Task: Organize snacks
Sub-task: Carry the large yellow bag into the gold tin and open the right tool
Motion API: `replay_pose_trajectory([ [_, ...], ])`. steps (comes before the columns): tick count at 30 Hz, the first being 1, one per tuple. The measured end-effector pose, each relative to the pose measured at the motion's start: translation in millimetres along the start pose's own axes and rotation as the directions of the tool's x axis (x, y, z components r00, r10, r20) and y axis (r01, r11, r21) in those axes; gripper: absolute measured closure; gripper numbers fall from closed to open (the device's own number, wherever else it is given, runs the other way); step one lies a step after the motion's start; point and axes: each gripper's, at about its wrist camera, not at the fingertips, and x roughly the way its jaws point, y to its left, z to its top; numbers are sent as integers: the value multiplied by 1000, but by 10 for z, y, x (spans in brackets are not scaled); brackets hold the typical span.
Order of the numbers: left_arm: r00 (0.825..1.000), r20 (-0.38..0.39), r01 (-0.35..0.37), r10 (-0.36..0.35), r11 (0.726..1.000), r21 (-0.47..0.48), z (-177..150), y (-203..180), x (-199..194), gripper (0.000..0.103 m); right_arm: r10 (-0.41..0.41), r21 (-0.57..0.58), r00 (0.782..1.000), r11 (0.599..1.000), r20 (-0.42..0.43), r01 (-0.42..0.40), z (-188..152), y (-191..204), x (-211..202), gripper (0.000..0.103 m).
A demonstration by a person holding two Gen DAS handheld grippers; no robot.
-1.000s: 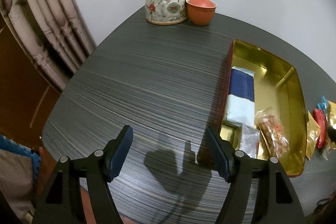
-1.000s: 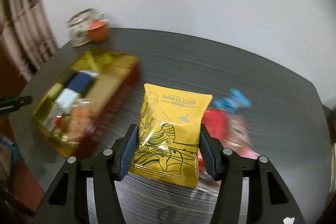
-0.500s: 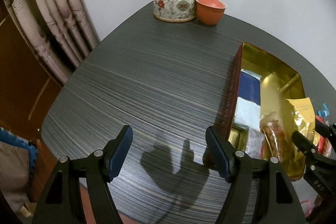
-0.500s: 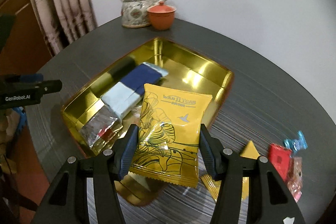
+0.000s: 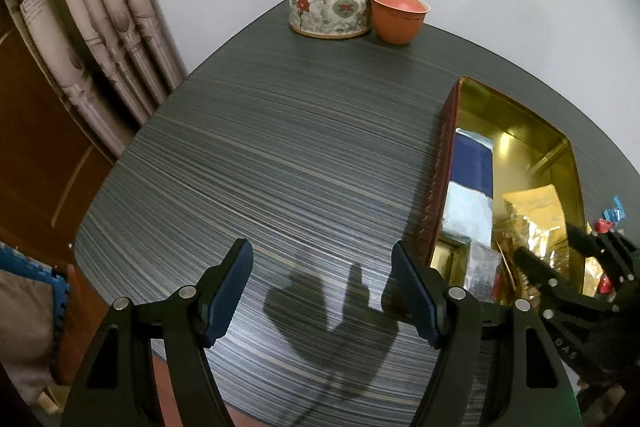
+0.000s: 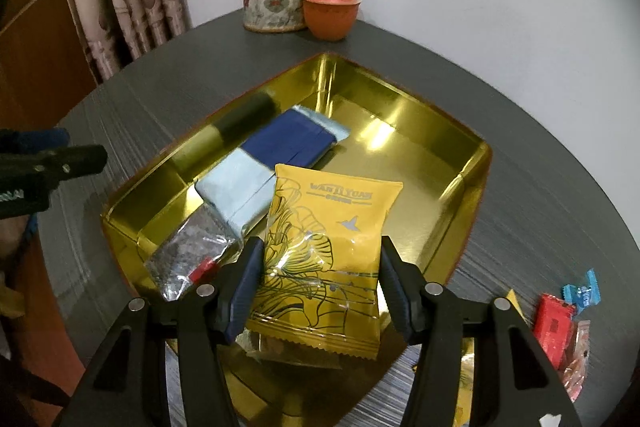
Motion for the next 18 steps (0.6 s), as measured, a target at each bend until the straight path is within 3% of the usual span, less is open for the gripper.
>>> replay_pose_trajectory([
  [8,1000,-12,8,-8,1000,12,-20,-37,37,31,22,41,1000,999,1,-22,-37,-74,-54,42],
  [18,1000,-15,3,-3,1000,20,-31,-60,39,31,17,141,997,990,74,-27,-258,-495,-574,39],
])
